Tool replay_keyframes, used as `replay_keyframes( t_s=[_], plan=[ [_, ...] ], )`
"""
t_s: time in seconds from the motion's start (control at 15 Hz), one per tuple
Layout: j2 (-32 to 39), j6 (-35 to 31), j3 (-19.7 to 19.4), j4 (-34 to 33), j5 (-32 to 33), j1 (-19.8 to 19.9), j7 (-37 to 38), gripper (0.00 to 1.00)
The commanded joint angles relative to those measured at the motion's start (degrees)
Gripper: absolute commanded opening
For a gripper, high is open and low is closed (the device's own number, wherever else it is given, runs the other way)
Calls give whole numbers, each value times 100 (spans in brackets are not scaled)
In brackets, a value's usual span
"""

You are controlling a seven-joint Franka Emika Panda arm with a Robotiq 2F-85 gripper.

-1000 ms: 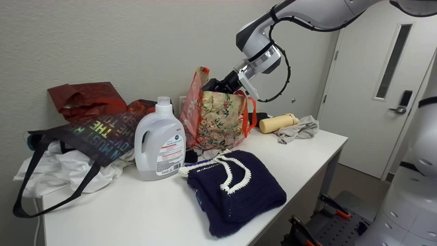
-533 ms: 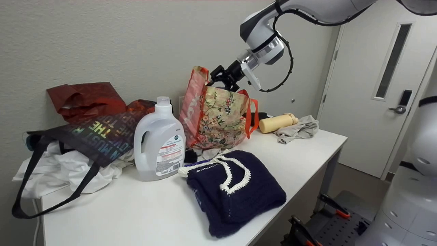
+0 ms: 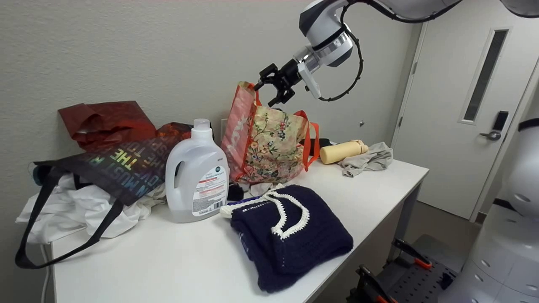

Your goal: Put the clothes in the bag

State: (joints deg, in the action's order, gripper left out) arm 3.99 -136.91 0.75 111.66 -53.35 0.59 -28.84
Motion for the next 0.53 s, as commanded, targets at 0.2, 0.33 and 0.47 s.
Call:
replay_keyframes(
  t_s=[0.2, 0.33, 0.47],
  plan=[
    [-347, -20, -130, 17, 480, 105, 125, 100],
    [-487, -129, -201, 38, 709, 146, 192, 100],
    [-586, -361, -284, 85, 967, 190, 265, 100]
  ],
)
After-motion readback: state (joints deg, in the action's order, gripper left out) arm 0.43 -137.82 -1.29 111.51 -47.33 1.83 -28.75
